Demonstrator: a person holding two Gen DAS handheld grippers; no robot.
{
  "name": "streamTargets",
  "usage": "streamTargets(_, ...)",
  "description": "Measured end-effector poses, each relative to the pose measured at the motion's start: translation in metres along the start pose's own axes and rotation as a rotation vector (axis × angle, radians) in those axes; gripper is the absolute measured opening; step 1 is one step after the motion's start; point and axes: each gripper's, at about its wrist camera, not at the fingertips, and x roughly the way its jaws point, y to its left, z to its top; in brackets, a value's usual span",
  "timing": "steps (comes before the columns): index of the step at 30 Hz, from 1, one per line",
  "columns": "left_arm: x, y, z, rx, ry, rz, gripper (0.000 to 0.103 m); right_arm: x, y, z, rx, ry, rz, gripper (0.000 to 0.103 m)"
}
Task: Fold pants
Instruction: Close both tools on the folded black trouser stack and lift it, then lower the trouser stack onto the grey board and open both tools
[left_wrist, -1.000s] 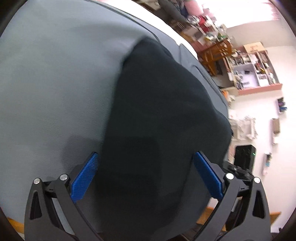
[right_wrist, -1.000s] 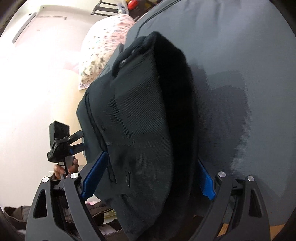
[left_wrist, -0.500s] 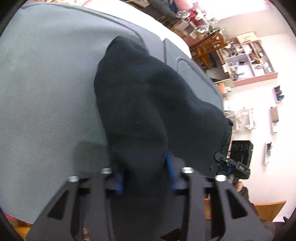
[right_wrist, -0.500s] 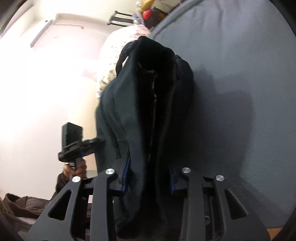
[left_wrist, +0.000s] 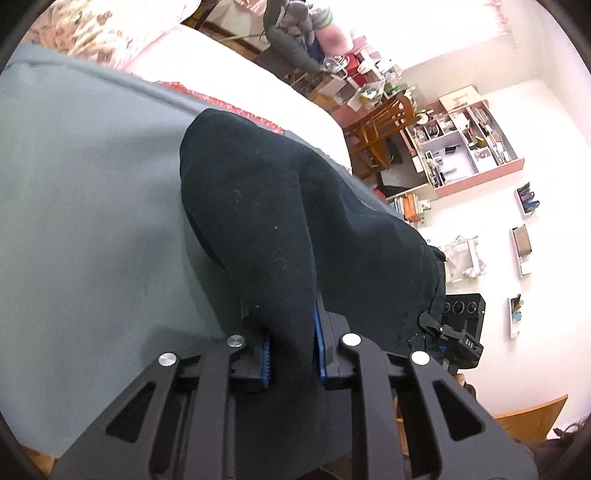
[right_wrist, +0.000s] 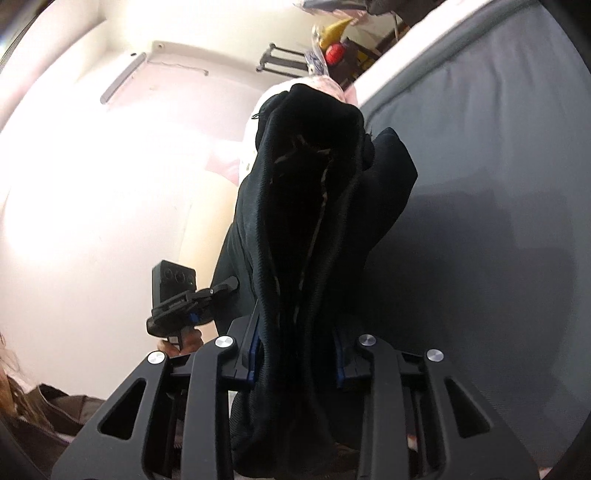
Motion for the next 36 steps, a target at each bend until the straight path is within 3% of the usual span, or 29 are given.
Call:
streamTargets(12,0.014,-0.003,0.069,0.012,-0.065,0.077,0.017,0.044,-0.013,0.079,0.059,-0.079,-0.018,0.03)
streamTargets(15,0.019,0.006,0.075,0.018,-0.059,0.109,0.018,0.056,-0.022,0.087,0.081,-0.078,-0.04,0.03)
streamTargets(19,0.035,0.026,0.072,-0.051,-0.027,0.14,0.02,0.072,-0.042,0.088,0.152,-0.05,-0.101,0.03)
streamTargets(21,0.037,0.034,0.067,-0.09,-0.039,0.132,0.024,0.077,-0.053,0.087,0.196,-0.052,-0.128,0.03)
streamTargets(22,0.038,0.037,0.067,-0.105,-0.043,0.14,0.031,0.081,-0.058,0.09,0.214,-0.055,-0.14,0.03)
streamTargets(23,0.04,0.04,0.065,-0.119,-0.046,0.159,0.047,0.083,-0.061,0.092,0.227,-0.057,-0.165,0.032)
streamTargets(25,0.046,0.049,0.065,-0.15,-0.034,0.2,0.063,0.089,-0.064,0.097,0.249,-0.051,-0.208,0.038)
streamTargets(29,0.032,0.056,0.065,-0.193,-0.06,0.194,0.078,0.08,-0.047,0.1,0.199,-0.044,-0.298,0.047)
streamTargets(31,0.012,0.058,0.066,-0.172,-0.104,0.245,0.085,0.067,-0.037,0.094,0.176,-0.056,-0.323,0.047)
streamTargets(34,-0.026,0.056,0.067,-0.14,-0.212,0.326,0.087,0.04,-0.014,0.094,0.113,-0.18,-0.36,0.047)
streamTargets(36,-0.042,0.044,0.067,-0.104,-0.266,0.329,0.088,0.028,0.007,0.097,0.049,-0.271,-0.381,0.047)
